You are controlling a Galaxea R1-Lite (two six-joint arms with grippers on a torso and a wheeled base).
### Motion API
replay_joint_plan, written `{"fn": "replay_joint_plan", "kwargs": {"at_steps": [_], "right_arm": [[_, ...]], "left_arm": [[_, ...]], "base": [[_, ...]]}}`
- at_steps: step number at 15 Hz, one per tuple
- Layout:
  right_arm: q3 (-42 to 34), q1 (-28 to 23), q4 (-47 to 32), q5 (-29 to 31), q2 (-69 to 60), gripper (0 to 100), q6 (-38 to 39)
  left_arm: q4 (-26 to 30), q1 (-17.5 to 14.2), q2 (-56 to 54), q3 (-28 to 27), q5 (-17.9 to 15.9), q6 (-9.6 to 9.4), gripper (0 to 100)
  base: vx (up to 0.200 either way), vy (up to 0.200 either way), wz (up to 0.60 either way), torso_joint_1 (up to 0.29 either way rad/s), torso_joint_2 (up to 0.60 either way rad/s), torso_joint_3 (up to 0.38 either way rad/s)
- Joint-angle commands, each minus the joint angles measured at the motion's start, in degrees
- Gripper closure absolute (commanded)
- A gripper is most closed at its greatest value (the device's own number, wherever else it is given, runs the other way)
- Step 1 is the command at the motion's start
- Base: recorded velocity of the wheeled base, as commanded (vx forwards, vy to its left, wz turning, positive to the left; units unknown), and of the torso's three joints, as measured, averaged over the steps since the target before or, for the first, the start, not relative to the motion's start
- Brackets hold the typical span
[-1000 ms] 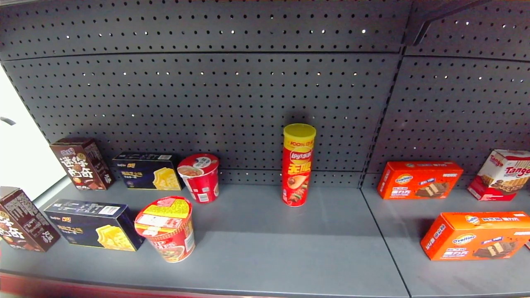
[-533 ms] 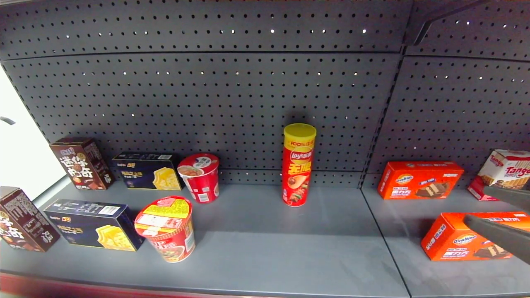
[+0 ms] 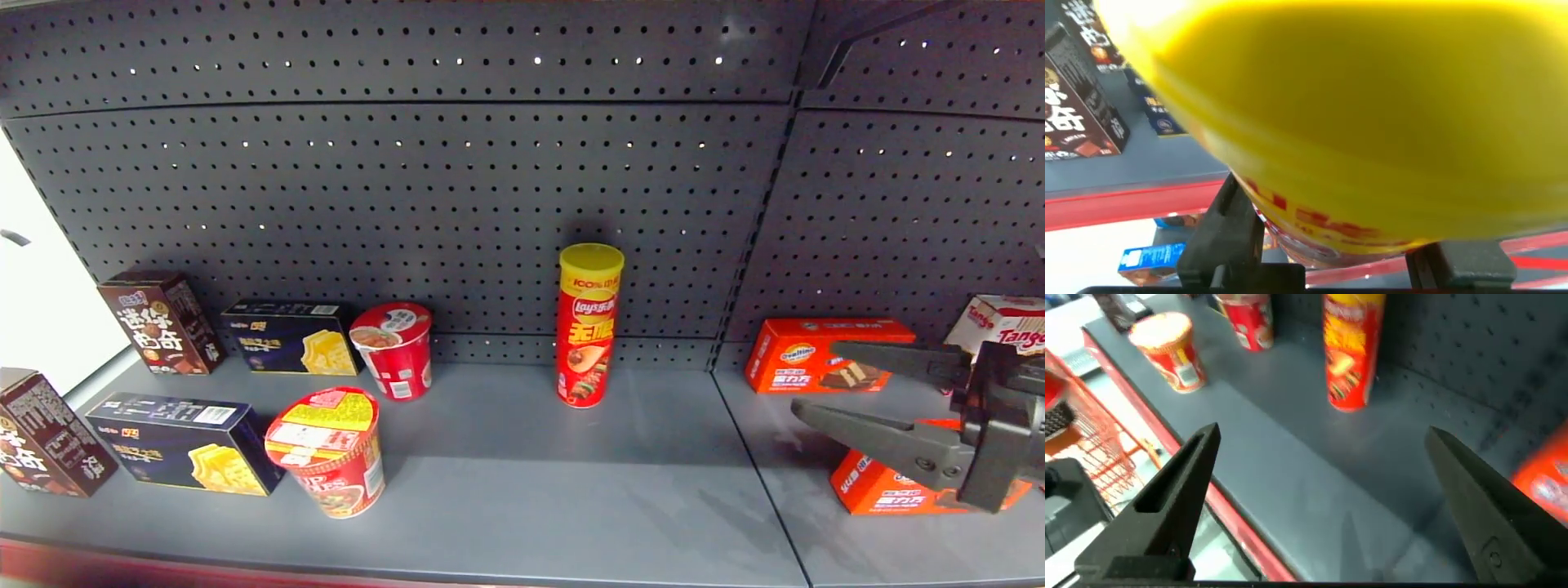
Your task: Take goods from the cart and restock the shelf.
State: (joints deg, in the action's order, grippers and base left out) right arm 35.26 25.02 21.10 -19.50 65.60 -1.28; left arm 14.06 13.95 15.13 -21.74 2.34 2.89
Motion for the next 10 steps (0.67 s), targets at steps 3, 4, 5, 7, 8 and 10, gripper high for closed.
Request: {"fn": "replay_joint_plan", "kwargs": {"at_steps": [3,4,5,7,8,10], "right_arm": [[1.92,-1.64,2.89,-2.38,7.62,0,-3.29],[2.10,-1.99,3.16,-3.96,8.58,0,-4.26],[2.71,-3.31,4.21,-6.51,9.81,0,-5.31],[4.82,-4.98,6.67,-9.76,13.33,0,-6.54],[5.79,-5.15,7.20,-9.76,14.91,0,-6.63],[7.64,-5.42,8.96,-11.96,17.99,0,-7.16]], "left_arm": [[3.43,1.26,0.16,-0.76,0.03,0.01,100],[3.43,1.35,0.69,-0.85,0.03,0.01,100],[3.43,1.35,0.78,-0.94,0.03,0.01,100],[3.43,1.96,0.78,-0.94,0.03,0.01,100],[3.43,2.40,0.78,-0.94,0.03,0.10,100],[3.35,3.19,0.78,-0.94,0.12,0.19,100]], "base": [[0.000,0.000,0.00,0.000,0.00,0.000],[0.000,0.000,0.00,0.000,0.00,0.000],[0.000,0.000,0.00,0.000,0.00,0.000],[0.000,0.000,0.00,0.000,0.00,0.000],[0.000,0.000,0.00,0.000,0.00,0.000],[0.000,0.000,0.00,0.000,0.00,0.000]]}}
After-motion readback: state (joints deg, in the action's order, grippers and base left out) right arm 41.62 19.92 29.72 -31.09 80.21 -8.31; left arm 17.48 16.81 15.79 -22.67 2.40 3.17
